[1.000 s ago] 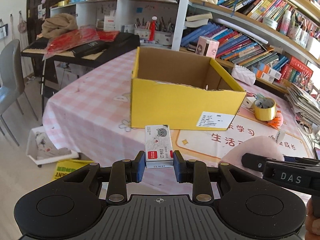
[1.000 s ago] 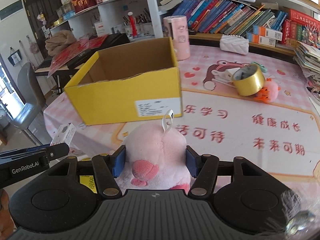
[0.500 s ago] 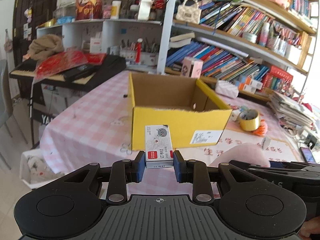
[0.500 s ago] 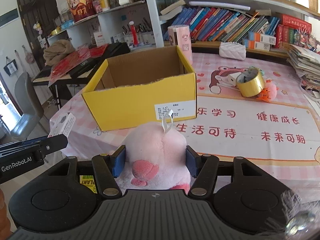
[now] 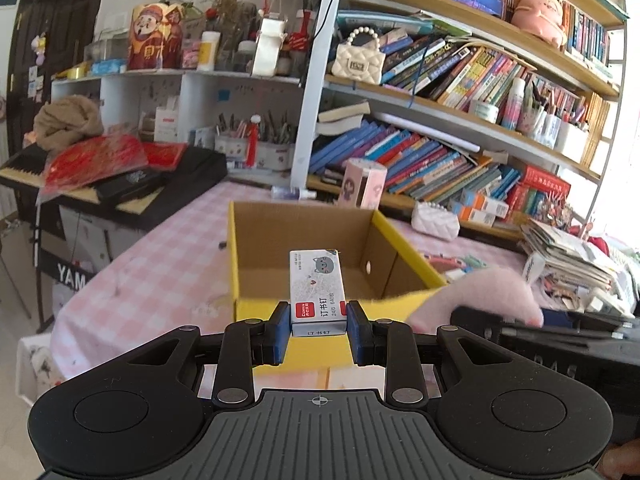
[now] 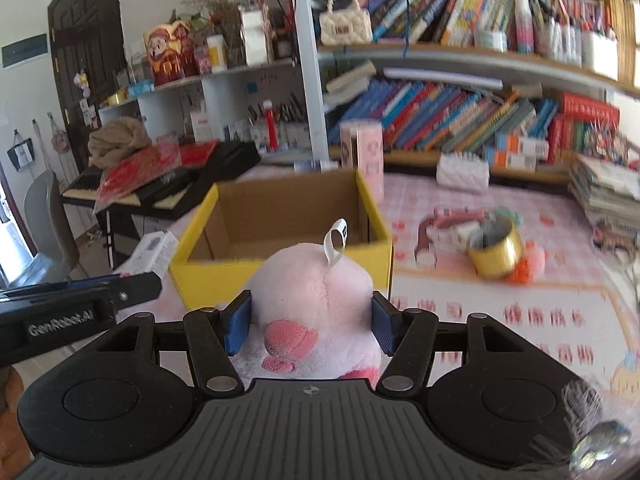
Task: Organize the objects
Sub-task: 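Carry the card box and pink pig with both tools over the yellow box, then open the left tool to drop the card box while the right tool releases the pig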
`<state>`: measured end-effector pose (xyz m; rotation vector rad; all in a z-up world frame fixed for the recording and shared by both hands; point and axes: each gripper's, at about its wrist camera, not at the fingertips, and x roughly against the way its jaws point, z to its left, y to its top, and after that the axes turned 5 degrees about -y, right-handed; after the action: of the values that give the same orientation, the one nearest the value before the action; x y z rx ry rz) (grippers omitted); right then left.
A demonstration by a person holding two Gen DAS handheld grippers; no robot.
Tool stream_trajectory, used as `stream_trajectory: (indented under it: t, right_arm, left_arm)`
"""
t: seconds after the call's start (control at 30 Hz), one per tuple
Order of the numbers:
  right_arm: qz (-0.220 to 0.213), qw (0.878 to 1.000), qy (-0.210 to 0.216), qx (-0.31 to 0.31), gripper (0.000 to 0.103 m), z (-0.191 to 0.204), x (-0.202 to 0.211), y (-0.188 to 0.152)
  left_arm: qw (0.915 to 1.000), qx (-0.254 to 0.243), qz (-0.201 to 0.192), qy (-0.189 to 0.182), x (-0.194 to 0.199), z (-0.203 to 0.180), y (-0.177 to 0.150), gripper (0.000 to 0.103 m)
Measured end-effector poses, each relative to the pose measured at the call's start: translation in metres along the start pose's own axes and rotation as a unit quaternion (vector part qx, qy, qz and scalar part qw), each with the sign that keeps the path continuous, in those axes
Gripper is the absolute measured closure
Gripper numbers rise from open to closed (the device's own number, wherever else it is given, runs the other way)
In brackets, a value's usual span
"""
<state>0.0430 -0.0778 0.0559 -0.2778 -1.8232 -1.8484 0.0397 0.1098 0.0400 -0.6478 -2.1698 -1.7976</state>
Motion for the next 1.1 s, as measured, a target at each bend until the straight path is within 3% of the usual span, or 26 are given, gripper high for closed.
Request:
stream_trajectory:
  t: [0.17,0.33,0.63,0.83,1.1]
  right_arm:
    - [-0.032,0.999,0.004,0.003,0.045,-0.005,-0.033,0.037]
    - [-0.03,0.999,0.014,0.028,0.045,-0.008,-0.082,0.066]
    - [0.027,0.994,0.047,0.099,0.044,0.006,-0.182,0.086]
    - [0.094,0.983,0.072,0.142,0.044,0.015,-0.24,0.084]
    - [0.162,0.967,0.098,0.168,0.044,0.018,-0.276,0.077]
  left_arm:
    - [0.9999,-0.008,0.001,0.014,-0.032,0.001,0.019,0.075]
    - [0.9991,-0.012,0.011,0.039,-0.076,0.005,0.033,0.075]
    - [0.9937,-0.001,0.075,0.083,-0.144,0.011,0.031,0.075]
    - [0.9882,-0.008,0.113,0.103,-0.171,0.007,0.025,0.075]
    - [0.9804,-0.01,0.153,0.123,-0.194,0.003,0.019,0.075]
